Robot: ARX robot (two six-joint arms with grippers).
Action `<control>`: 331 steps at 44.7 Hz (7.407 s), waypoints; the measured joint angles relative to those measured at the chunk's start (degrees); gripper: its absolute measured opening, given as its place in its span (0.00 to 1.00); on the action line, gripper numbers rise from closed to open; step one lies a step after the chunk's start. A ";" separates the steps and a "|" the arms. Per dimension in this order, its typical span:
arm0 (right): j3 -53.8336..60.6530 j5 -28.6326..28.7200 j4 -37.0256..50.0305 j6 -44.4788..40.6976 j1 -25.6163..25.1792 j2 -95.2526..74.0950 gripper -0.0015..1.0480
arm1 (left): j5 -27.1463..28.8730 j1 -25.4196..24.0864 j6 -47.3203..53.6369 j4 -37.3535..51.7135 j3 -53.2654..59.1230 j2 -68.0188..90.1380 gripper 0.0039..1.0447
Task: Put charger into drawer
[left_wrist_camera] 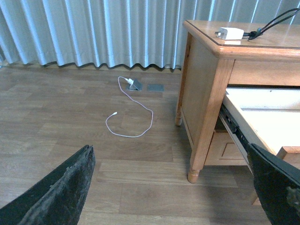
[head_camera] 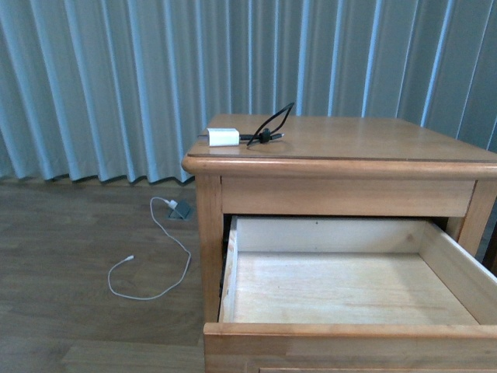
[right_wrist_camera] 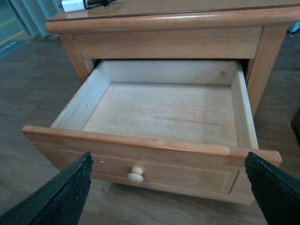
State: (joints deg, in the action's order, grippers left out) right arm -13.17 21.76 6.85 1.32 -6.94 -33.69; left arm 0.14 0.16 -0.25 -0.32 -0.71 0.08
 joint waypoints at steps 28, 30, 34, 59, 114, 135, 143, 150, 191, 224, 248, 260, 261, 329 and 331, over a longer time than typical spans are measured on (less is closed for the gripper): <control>10.51 -21.70 5.44 -1.25 6.73 18.75 0.02 | 0.00 0.00 0.00 0.00 0.00 0.00 0.94; 10.82 -21.68 4.85 -1.27 6.73 19.65 0.02 | 0.00 0.00 0.00 0.00 0.00 0.00 0.94; 12.57 -21.70 5.11 -1.29 6.73 21.51 0.02 | 0.00 0.00 0.00 0.00 0.00 0.00 0.94; 12.85 -21.51 -6.78 -1.38 6.78 33.44 0.62 | 37.18 10.21 -5.97 20.83 -4.00 25.53 0.94; 12.85 -21.66 -6.82 -1.33 6.78 33.46 0.92 | -12.98 13.90 -1.38 23.89 -102.33 132.23 0.94; 12.85 -21.66 -6.82 -1.33 6.78 33.46 0.92 | -12.90 14.67 0.09 20.44 -103.19 132.30 0.64; 12.85 -21.66 -6.82 -1.33 6.78 33.46 0.92 | -12.46 14.69 0.17 20.57 -102.14 131.64 0.56; 12.85 -21.66 -6.82 -1.33 6.78 33.46 0.92 | -13.33 15.76 -2.40 26.12 -97.26 129.24 0.55; 12.85 -21.66 -6.82 -1.31 6.78 33.46 0.92 | -12.24 30.75 8.02 21.31 -93.77 136.87 0.77; 12.85 -21.66 -6.82 -1.33 6.78 33.46 0.92 | 20.61 22.93 8.17 33.97 -48.50 80.59 0.94; 12.85 -21.68 -6.82 -1.31 6.78 33.46 0.92 | 48.17 25.40 -3.43 12.50 -19.74 32.63 0.94; 12.85 -21.64 -6.82 -1.33 6.78 33.46 0.92 | 18.67 16.92 -1.11 10.84 -14.88 26.21 0.66; 12.85 -21.62 -6.82 -1.33 6.78 33.46 0.92 | 16.35 15.80 -0.98 10.84 -14.01 25.24 0.61; 8.37 -14.29 -17.62 4.17 8.22 17.14 0.92 | -0.13 -0.02 -0.02 0.26 0.00 0.17 0.24; 8.00 -14.43 -16.39 5.01 8.94 13.99 0.92 | -0.13 -0.02 0.00 0.26 0.00 0.17 0.29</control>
State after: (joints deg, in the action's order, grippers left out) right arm -5.17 7.33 -9.54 6.33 2.00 -19.70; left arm 0.01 0.14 -0.25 -0.05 -0.71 0.25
